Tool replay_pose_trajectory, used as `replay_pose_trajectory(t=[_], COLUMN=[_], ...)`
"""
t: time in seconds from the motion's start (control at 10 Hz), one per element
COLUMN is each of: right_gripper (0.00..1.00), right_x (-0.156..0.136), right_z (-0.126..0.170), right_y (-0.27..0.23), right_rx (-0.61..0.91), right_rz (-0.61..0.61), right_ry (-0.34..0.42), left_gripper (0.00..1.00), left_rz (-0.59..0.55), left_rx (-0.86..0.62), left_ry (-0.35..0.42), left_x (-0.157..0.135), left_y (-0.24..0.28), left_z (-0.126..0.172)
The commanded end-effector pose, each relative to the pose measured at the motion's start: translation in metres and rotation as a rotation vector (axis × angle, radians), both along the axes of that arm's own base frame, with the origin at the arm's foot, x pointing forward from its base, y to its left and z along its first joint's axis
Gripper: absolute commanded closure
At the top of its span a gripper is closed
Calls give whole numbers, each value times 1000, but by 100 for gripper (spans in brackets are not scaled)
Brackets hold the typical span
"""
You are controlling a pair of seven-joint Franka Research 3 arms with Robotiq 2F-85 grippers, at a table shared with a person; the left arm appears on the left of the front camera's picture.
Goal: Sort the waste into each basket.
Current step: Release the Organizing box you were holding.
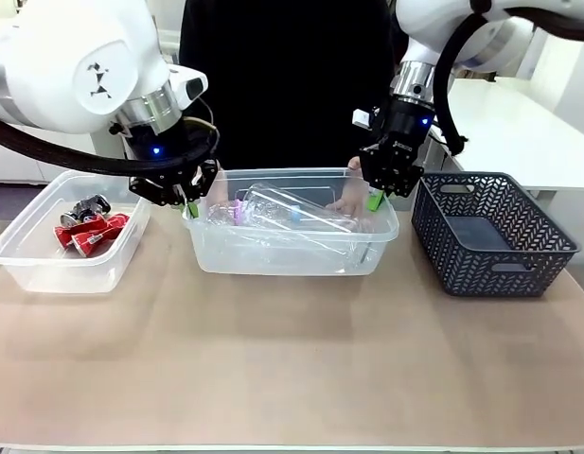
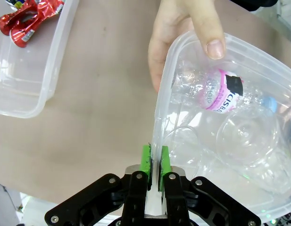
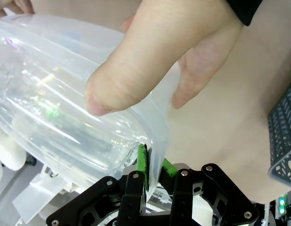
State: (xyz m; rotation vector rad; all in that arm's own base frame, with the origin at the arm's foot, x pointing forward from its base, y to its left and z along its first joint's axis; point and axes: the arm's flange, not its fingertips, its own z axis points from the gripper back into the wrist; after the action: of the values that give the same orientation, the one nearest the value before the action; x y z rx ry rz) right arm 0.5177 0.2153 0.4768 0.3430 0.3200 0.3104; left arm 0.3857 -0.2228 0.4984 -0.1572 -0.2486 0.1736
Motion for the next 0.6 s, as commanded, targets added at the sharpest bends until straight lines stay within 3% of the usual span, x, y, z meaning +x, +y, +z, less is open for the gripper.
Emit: replay_pose_trajectory(t=[0.0, 0.1, 0.2, 0.3, 0.5], right_gripper=[94, 45, 39, 0, 0], right_x=[-10, 0, -9, -14, -21], right_z=[6, 0, 0, -1, 1], right_y=[4, 0, -13, -24, -33], right_rx=[16, 0, 46, 75, 113], right_rz=[14, 0, -61, -99, -123], right_ry=[-6, 0, -24, -36, -71], left_gripper=[75, 34, 18, 0, 0], left_rz=[0, -12, -16, -12, 8], left_rx=[0, -3, -9, 1, 6], left_ry=[0, -12, -34, -48, -81], left_x=[0, -2, -6, -12, -22], left_y=[0, -2, -3, -2, 3], left_z=[0, 3, 7, 12, 22])
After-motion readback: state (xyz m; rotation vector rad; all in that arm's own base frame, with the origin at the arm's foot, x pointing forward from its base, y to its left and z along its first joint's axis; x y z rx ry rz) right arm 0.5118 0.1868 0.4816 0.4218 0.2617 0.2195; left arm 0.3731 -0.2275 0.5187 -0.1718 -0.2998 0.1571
